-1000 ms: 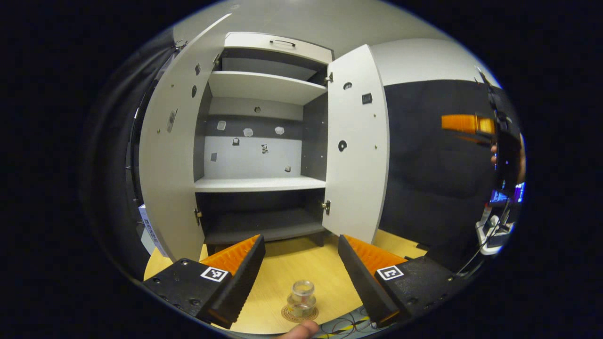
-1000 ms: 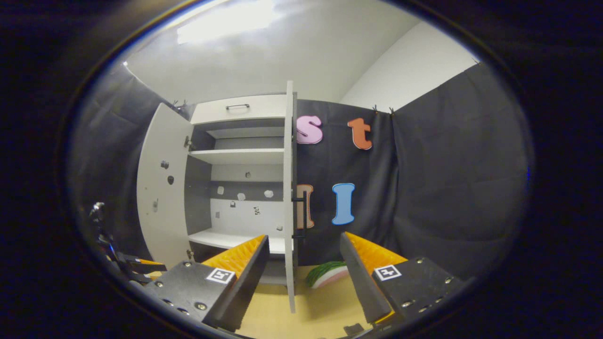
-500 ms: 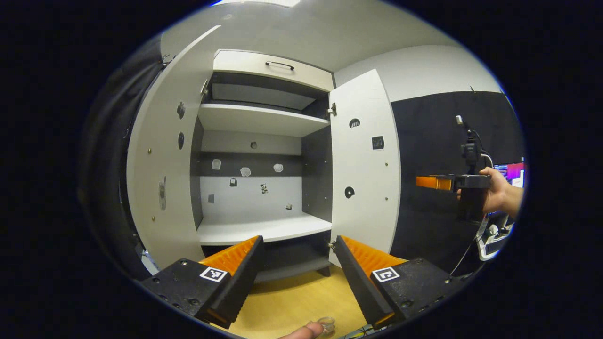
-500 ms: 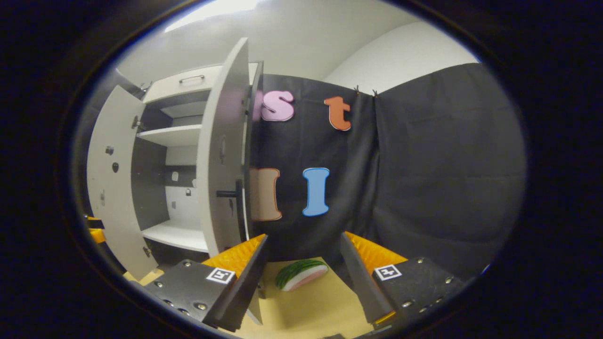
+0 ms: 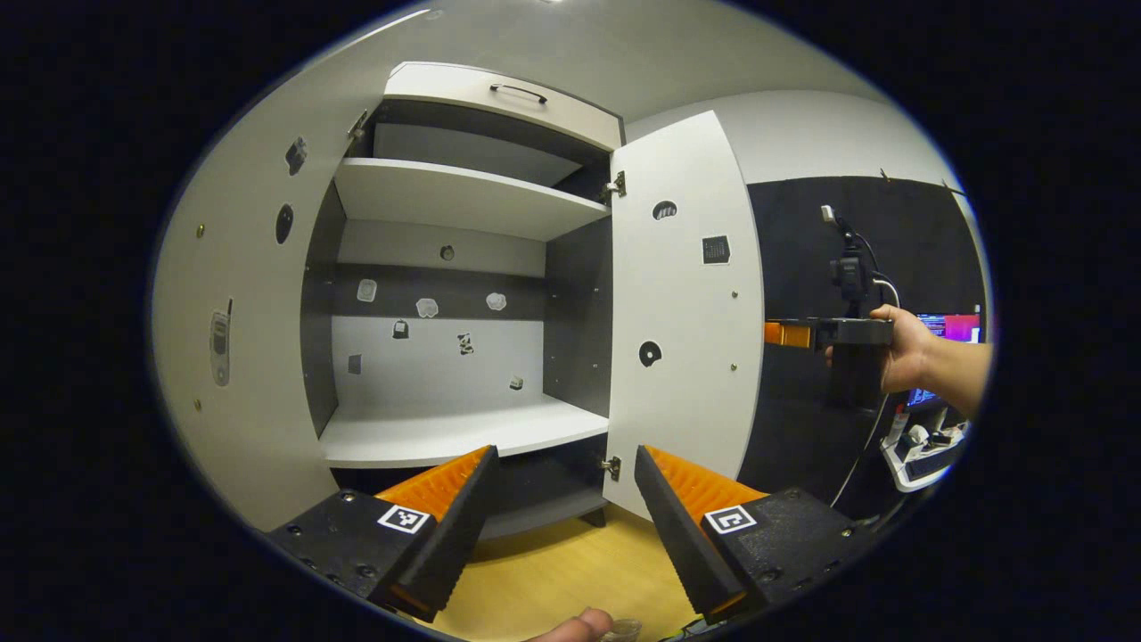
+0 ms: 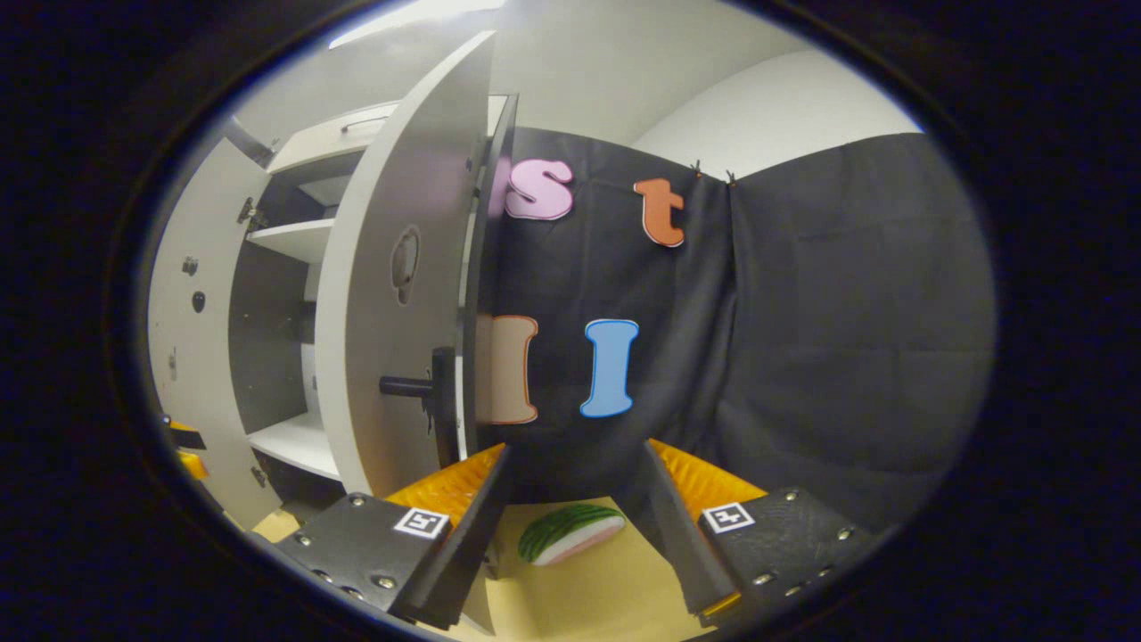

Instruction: Grasp the bottle in the cabinet with the left hand and place it on the coaster, then close the right door with the right hand and the left door with the left hand.

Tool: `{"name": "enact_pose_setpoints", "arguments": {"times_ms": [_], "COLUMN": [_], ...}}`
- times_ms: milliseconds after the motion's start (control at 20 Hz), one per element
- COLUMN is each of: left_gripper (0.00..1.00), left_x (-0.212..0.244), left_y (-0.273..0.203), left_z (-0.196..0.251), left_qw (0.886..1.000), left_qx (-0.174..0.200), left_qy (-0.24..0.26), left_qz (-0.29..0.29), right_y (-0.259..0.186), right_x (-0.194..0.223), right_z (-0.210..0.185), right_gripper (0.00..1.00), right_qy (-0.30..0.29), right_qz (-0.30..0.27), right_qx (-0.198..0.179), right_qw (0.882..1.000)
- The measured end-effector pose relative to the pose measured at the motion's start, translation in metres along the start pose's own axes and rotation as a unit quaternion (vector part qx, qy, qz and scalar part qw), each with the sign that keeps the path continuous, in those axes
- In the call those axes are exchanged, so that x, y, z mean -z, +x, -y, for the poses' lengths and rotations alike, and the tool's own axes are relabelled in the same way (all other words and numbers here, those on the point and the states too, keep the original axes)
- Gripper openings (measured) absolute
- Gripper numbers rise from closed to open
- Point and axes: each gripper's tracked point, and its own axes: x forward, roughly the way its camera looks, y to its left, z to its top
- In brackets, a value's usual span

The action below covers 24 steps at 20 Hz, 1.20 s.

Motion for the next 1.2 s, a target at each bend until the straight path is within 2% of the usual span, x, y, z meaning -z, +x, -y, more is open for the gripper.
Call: {"name": "enact_pose_setpoints", "arguments": {"times_ms": [50, 100, 200, 250, 350, 400, 650, 950, 1200], "left_gripper": [0.96, 0.96, 0.96, 0.96, 0.94, 0.96, 0.96, 0.96, 0.96], "left_x": [0.003, 0.007, 0.009, 0.008, 0.005, 0.004, -0.003, -0.013, -0.019], "left_y": [0.003, 0.005, 0.009, 0.011, 0.012, 0.011, -0.003, -0.032, -0.065], "left_z": [0.0, -0.001, -0.001, -0.001, -0.001, -0.001, 0.001, -0.004, -0.024], "left_qw": [1.0, 1.0, 1.0, 1.0, 1.0, 1.0, 1.0, 1.0, 1.0], "left_qx": [0.004, 0.007, 0.009, 0.009, 0.011, 0.011, 0.014, 0.0, -0.031], "left_qy": [-0.001, -0.003, -0.01, -0.013, -0.017, -0.015, 0.0, -0.01, -0.001], "left_qz": [-0.004, -0.008, -0.012, -0.013, -0.01, -0.009, -0.002, 0.002, 0.005], "right_y": [-0.001, -0.001, -0.002, -0.003, -0.002, -0.004, -0.011, -0.019, -0.024], "right_x": [0.0, -0.001, -0.002, -0.002, -0.001, 0.0, 0.001, 0.0, 0.001], "right_z": [-0.002, -0.002, -0.003, -0.003, -0.004, -0.005, -0.014, -0.042, -0.079], "right_gripper": [0.84, 0.87, 0.86, 0.81, 0.8, 0.85, 0.84, 0.84, 0.84], "right_qy": [0.003, 0.006, 0.004, 0.006, 0.01, 0.009, 0.013, 0.017, 0.023], "right_qz": [-0.001, -0.002, -0.001, 0.0, -0.004, -0.007, -0.019, -0.016, -0.012], "right_qx": [0.002, 0.005, 0.011, 0.012, 0.016, 0.019, 0.029, -0.001, -0.038], "right_qw": [1.0, 1.0, 1.0, 1.0, 1.0, 1.0, 0.999, 1.0, 0.999]}}
